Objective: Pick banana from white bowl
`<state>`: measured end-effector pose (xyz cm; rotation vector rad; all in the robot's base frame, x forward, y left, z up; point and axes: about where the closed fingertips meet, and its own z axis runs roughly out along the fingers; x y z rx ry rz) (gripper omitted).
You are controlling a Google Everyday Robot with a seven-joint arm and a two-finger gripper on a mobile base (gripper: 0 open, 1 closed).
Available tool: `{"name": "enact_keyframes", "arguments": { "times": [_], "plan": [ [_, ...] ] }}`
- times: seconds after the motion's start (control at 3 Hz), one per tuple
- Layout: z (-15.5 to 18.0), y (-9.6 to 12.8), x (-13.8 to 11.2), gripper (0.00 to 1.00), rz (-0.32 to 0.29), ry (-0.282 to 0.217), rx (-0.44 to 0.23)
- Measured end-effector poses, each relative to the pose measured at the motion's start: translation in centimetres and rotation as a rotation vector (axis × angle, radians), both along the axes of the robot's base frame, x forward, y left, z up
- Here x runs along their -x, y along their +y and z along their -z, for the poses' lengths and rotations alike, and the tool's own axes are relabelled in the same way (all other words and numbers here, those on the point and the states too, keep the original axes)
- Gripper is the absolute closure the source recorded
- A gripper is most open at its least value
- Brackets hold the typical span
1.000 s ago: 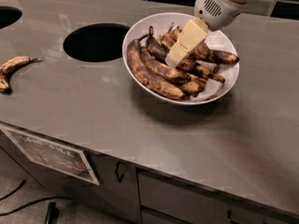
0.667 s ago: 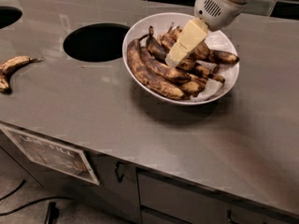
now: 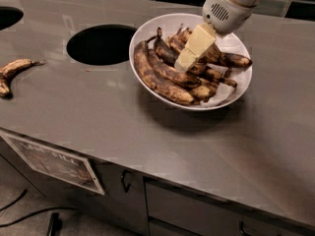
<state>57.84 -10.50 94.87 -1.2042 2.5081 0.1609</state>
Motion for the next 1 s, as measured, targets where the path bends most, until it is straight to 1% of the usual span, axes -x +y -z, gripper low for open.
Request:
{"name": "enact_keyframes", "arguments": {
  "times": [0.33,0.67,1.0],
  "plan": [
    [0.27,-0.23,-0.12,0.11,0.019,0.002,0.018],
    [0.32,-0.48,-0.13,0.29,0.039,0.001,0.033],
    [0.03,-0.72,0.01,0.52,0.057,-0.006,0.043]
  ]
}}
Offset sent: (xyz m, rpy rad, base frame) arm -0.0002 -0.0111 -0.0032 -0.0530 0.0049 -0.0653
